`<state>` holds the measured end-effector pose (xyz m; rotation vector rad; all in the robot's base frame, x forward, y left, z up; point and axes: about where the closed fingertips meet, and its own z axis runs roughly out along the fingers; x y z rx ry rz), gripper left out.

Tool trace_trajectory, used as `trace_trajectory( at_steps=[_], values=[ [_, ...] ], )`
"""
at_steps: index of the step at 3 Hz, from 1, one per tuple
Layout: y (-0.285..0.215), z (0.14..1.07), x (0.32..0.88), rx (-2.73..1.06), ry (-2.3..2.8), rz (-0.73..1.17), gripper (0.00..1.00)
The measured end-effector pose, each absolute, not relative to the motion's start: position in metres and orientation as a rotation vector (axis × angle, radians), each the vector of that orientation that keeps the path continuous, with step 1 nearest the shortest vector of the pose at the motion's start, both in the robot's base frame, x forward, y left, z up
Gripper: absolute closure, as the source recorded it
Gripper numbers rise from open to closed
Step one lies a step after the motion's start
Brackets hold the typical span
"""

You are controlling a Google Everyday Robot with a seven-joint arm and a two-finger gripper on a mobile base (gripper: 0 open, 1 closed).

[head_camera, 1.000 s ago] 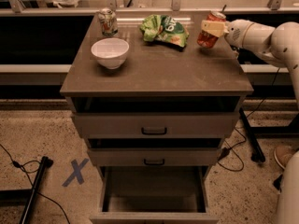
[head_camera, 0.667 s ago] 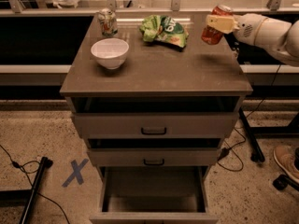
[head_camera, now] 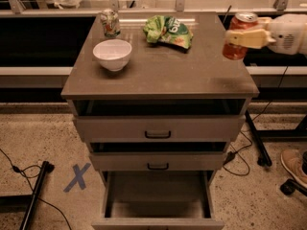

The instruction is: Place coke can into bottom drawer

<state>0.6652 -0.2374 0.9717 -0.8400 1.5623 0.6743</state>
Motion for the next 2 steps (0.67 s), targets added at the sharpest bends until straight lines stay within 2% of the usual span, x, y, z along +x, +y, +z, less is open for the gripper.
trace_trajectory(
  at_steps=[1, 2],
  values=[
    [-0.2261, 0.961, 0.6428, -0.947, 1.567, 0.723, 1.0],
    [-0.226, 0.9609, 0.6428, -0.947, 1.567, 0.723, 1.0]
  ],
)
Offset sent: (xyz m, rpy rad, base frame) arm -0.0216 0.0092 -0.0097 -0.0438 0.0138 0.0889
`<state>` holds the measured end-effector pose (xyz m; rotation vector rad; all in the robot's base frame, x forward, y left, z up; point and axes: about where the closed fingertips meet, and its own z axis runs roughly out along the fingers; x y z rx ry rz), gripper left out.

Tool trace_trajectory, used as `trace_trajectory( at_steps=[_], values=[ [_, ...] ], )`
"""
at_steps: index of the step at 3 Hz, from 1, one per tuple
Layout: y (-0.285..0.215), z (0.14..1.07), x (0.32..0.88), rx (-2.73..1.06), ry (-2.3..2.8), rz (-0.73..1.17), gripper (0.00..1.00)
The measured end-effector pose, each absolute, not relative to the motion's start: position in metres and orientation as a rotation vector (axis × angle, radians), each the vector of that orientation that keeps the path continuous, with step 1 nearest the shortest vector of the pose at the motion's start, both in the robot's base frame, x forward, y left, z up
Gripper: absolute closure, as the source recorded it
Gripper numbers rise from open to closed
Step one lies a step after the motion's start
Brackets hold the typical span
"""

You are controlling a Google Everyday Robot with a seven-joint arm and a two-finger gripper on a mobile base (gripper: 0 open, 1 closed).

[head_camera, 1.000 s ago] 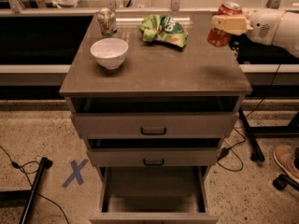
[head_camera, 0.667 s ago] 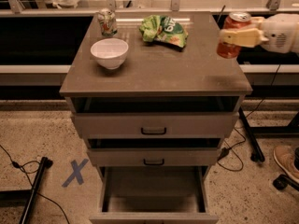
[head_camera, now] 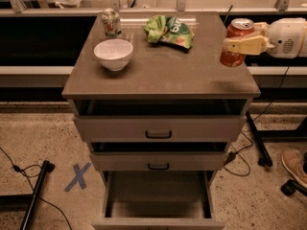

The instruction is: Place coke can into bottom drawer

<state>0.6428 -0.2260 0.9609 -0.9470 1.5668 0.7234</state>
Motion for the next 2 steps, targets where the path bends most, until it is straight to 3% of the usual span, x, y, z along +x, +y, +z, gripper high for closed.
trace_trajectory(
  at_steps=[1, 2],
  values=[
    [-0.206, 0.954, 0.623, -0.963, 1.545, 0.763, 1.0],
    [-0.171, 0.968, 0.557, -1.02, 1.442, 0.826, 1.0]
  ],
)
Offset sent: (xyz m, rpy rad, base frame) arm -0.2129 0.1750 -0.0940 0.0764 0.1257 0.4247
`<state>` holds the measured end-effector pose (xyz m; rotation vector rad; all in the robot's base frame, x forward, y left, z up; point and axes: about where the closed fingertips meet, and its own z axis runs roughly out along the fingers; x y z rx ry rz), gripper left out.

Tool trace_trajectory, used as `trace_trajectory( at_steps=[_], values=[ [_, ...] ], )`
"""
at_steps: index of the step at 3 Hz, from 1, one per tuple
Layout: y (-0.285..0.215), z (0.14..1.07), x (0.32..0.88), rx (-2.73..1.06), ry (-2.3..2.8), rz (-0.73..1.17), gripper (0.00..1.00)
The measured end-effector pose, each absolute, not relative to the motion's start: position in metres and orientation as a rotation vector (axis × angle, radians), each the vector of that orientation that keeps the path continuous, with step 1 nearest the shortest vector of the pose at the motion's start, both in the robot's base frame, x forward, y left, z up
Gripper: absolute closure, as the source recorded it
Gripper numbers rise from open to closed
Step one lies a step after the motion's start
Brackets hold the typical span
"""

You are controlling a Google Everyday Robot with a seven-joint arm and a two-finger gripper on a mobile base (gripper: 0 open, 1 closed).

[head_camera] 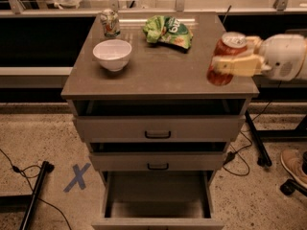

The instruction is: Place coke can into bottom drawer

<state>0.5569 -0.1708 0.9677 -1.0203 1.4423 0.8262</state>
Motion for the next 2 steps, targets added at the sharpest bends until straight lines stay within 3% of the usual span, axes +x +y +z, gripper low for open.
trace_trajectory(
  at_steps=[2],
  values=[
    [-0.1432, 0.9446, 0.5324, -1.06, 1.451, 0.897, 1.0]
  ],
)
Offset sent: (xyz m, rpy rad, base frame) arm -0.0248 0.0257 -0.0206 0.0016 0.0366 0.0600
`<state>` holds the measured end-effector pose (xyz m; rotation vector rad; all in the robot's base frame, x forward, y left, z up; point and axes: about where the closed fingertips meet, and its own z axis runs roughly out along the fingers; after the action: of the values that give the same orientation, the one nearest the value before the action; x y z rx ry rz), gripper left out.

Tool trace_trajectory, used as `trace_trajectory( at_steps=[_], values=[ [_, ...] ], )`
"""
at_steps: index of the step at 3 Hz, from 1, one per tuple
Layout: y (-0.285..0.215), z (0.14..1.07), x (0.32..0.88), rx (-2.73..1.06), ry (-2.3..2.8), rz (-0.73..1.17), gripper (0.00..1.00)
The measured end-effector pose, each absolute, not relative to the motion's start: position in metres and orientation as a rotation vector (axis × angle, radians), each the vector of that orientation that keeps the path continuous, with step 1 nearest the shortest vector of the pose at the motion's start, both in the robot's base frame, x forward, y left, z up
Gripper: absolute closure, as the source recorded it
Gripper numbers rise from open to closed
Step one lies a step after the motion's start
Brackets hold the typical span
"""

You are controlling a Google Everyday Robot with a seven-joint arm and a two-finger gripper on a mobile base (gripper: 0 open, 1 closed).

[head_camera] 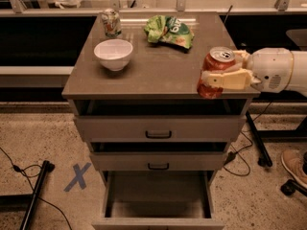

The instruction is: Place coke can into bottom drawer

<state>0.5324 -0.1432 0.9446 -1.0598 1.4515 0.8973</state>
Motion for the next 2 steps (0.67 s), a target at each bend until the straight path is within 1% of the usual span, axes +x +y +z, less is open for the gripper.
trace_trajectory(
  at_steps=[1, 2],
  values=[
    [-0.148, 0.894, 0.535, -1.078, 1.423, 0.92, 1.0],
    [-0.174, 0.805, 0.527, -1.048, 1.395, 0.915, 1.0]
  ],
)
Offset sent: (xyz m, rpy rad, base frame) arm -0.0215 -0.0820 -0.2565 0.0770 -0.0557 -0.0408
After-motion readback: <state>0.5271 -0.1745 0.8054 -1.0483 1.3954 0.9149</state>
